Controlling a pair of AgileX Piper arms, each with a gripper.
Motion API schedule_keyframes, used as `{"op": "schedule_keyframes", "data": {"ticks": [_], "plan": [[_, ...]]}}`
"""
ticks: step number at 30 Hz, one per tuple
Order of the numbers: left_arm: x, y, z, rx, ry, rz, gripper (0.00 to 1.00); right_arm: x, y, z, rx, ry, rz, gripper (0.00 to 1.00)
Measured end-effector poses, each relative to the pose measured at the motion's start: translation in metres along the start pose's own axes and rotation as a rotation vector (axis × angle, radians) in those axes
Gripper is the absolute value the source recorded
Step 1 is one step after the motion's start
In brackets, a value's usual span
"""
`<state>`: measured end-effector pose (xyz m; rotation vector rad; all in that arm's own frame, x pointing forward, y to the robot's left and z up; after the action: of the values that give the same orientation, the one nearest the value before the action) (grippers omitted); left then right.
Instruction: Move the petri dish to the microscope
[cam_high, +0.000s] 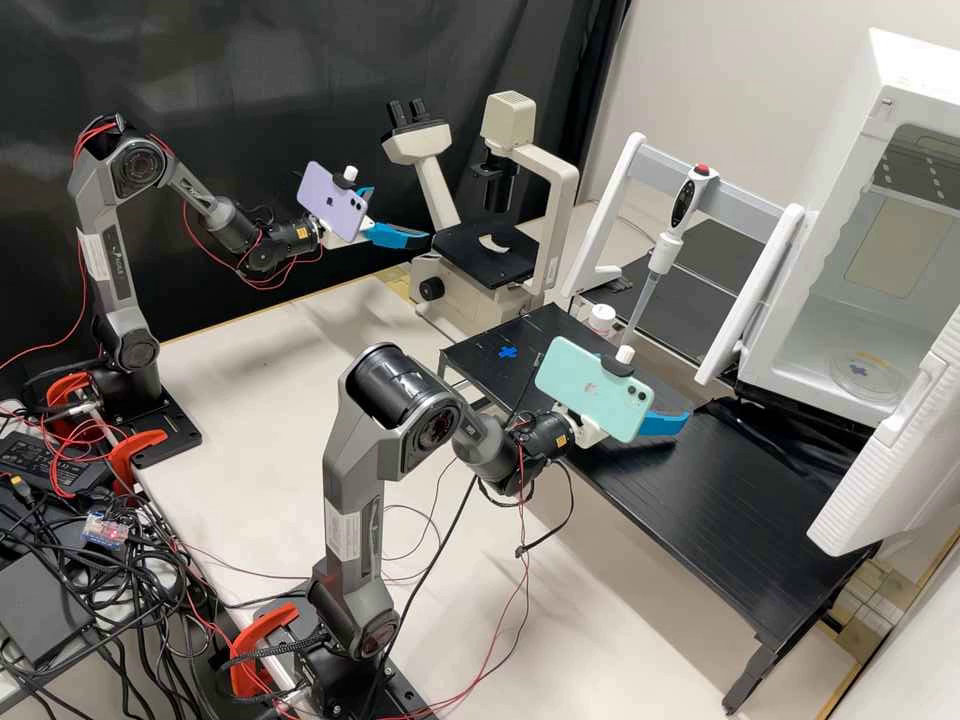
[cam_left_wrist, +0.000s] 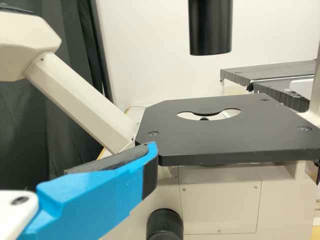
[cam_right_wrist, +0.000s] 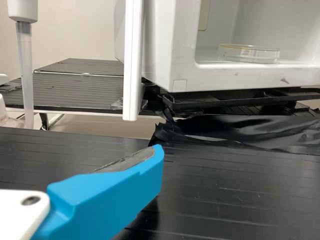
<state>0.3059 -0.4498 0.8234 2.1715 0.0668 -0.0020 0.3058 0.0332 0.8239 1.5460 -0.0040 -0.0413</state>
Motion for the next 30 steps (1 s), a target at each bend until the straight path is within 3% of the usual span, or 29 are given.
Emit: {"op": "schedule_keyframes", "data": {"ticks": [9,14,22,30], "plan": [[0.000,0.000,0.000,0.000,0.000,0.000,1.00,-0.001,0.000,0.001,0.000,-0.004,-0.001,1.00],[0.000,0.000,0.000,0.000,0.000,0.000,1.00,-0.014,0.009,0.023,-0.021,-0.042,0.037,1.00],[0.000,0.000,0.000,0.000,0.000,0.000,1.00,-0.033,0.056,0.062,0.058,-0.113,0.207,1.00],[0.000,0.000,0.000,0.000,0.000,0.000,1.00,-0.002,0.092,0.066,0.053,-0.081,0.306,1.00]]}}
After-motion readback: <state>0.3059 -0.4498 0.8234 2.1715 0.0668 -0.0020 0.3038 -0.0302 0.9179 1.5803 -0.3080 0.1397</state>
